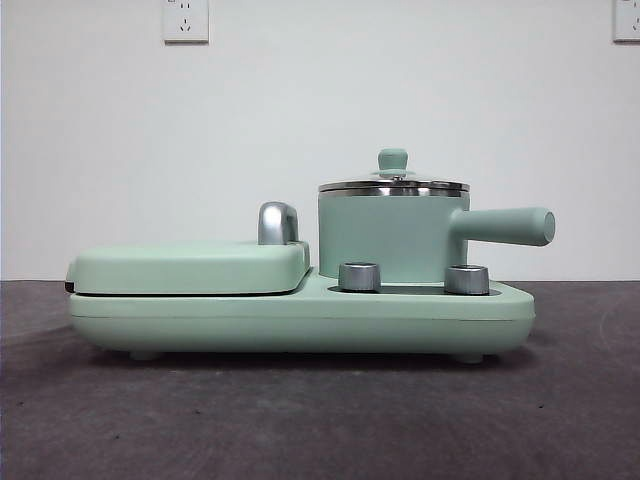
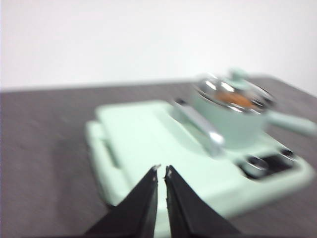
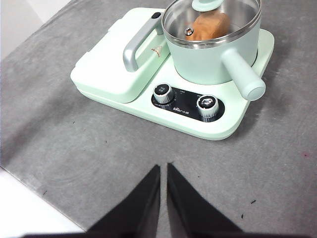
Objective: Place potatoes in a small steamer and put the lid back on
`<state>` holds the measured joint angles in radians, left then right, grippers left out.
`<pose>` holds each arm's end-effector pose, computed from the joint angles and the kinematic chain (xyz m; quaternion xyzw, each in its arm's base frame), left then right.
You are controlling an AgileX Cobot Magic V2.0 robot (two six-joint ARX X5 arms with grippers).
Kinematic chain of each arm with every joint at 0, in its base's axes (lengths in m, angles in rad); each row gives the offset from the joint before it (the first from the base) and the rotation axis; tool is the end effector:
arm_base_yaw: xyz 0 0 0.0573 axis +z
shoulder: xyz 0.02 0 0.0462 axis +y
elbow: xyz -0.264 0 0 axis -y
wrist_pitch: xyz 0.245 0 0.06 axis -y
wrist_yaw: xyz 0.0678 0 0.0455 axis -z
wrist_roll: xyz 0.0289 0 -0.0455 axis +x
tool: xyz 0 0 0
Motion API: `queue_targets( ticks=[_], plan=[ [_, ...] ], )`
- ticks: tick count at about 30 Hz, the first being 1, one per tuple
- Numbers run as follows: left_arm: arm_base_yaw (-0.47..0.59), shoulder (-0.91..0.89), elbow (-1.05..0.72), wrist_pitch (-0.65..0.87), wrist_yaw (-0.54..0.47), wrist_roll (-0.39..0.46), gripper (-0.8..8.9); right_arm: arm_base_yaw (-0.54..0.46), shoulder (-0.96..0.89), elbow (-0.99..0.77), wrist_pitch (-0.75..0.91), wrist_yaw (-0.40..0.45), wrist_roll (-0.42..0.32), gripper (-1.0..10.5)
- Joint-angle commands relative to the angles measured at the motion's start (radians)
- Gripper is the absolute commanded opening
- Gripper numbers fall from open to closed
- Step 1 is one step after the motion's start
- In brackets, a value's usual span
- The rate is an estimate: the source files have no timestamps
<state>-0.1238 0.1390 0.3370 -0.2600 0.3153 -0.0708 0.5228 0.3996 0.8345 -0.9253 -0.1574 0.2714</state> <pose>0.0803 -0.0190 0.2412 -0.0375 0.0385 -0.2165 0.9748 0.0486 0.0332 0.3185 0.0800 0.2803 0.2883 0.9121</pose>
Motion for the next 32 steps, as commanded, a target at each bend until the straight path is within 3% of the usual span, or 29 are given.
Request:
queue_targets(
  ticks=[1, 9, 15, 32],
  plan=[
    [0.042, -0.060, -0.109, 0.113, -0.018, 0.006, 0.27, 0.006, 0.003, 0.005, 0.012, 0.000, 0.005, 0.2],
    [0.072, -0.136, -0.267, 0.125, -0.181, -0.002, 0.27, 0.006, 0.003, 0.005, 0.012, 0.000, 0.005, 0.2],
    [0.072, -0.136, -0.306, 0.124, -0.248, -0.002, 0.27, 0.006, 0.003, 0.005, 0.012, 0.001, 0.005, 0.2],
    [0.071, -0.136, -0.324, 0.080, -0.260, -0.002, 0.27, 0.006, 0.003, 0.005, 0.012, 0.001, 0.005, 0.2]
  ],
)
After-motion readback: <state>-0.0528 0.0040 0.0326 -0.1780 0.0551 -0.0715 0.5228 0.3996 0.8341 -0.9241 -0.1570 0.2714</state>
